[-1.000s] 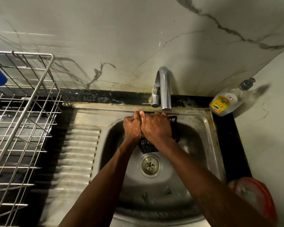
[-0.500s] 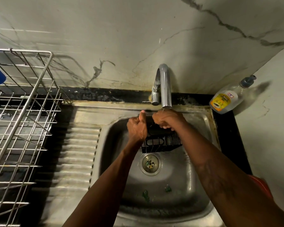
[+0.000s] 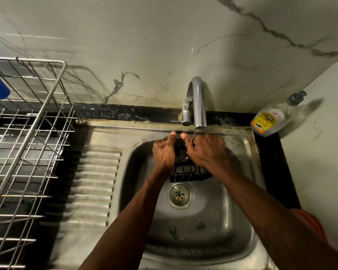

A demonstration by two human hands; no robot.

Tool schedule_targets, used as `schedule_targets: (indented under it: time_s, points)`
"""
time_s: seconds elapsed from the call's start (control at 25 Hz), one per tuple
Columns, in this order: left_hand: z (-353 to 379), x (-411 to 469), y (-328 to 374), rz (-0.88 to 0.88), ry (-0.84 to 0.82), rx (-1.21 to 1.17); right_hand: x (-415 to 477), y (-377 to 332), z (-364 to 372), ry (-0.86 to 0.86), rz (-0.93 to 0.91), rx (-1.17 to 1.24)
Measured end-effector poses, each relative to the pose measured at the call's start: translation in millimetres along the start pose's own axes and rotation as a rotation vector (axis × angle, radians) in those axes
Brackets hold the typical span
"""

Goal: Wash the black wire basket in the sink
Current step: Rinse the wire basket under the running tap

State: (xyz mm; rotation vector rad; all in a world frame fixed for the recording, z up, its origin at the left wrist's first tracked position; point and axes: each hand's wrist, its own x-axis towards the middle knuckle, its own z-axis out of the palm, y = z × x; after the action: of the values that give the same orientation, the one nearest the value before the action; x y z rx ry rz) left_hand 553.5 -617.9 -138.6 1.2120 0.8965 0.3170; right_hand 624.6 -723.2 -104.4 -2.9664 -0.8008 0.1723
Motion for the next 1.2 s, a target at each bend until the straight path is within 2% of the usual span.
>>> schedule_targets:
  time_s: [0.08,0.16,0.24,0.28,0.36,0.52,0.6,0.68,0.76,0.88,0.96,1.04,1.08,1.2]
  points:
    - [-2.8,-1.0,2.1,0.043,-0.003,-0.004,13.0,-7.7,-7.8,0.081,0.088,0.11]
    - [-15.7,5.2,4.3,0.036,-0.018,-0.109,16.4,-10.8,-15.9,0.215,0.163,0.545]
    - [-35.4,12.3,-0.3,0.022,-0.063,-0.235,11.5,-10.0,-13.3,0.084,0.167,1.009]
    - [-42.8,11.7,-2.0,0.027,-0.063,-0.248,6.9,-9.7,-10.8,-0.017,0.143,1.077]
    - [-50.4,11.5,-9.0,0.094,-0.044,-0.172,0.3,-6.5,-4.1,-0.106,0.098,1.017]
    - [-59.9,22.8,-7.2,0.418,-0.036,0.323,5.3,-10.1,-12.1,-0.134,0.087,0.909]
    - [-57.1,20.6,4.5,0.54,-0.11,0.515,9.6,-21.7,-7.3,-0.121,0.071,0.722]
    - [-40.7,13.5,12.7,0.567,-0.149,0.638,15.5,-35.0,2.7,-0.067,0.051,0.584]
    - [-22.5,14.3,11.7,0.435,-0.036,0.619,20.9,-40.3,10.6,-0.082,0.097,0.709]
    - [-7.0,21.9,-2.9,0.007,0.199,0.628,36.0,-27.7,18.8,-0.125,0.199,0.89]
    - [-10.7,22.8,-13.4,-0.226,0.274,0.592,37.6,-20.7,22.8,-0.168,0.221,0.78]
    - [-16.6,22.9,-17.3,-0.379,0.258,0.383,27.0,-18.2,31.7,-0.159,0.212,0.571]
    - [-19.2,22.5,-17.5,-0.444,0.25,0.274,19.6,-18.5,41.0,-0.139,0.222,0.54]
    - [-19.2,21.5,-21.4,-0.567,0.314,0.123,1.0,-34.2,53.7,-0.11,0.307,0.654]
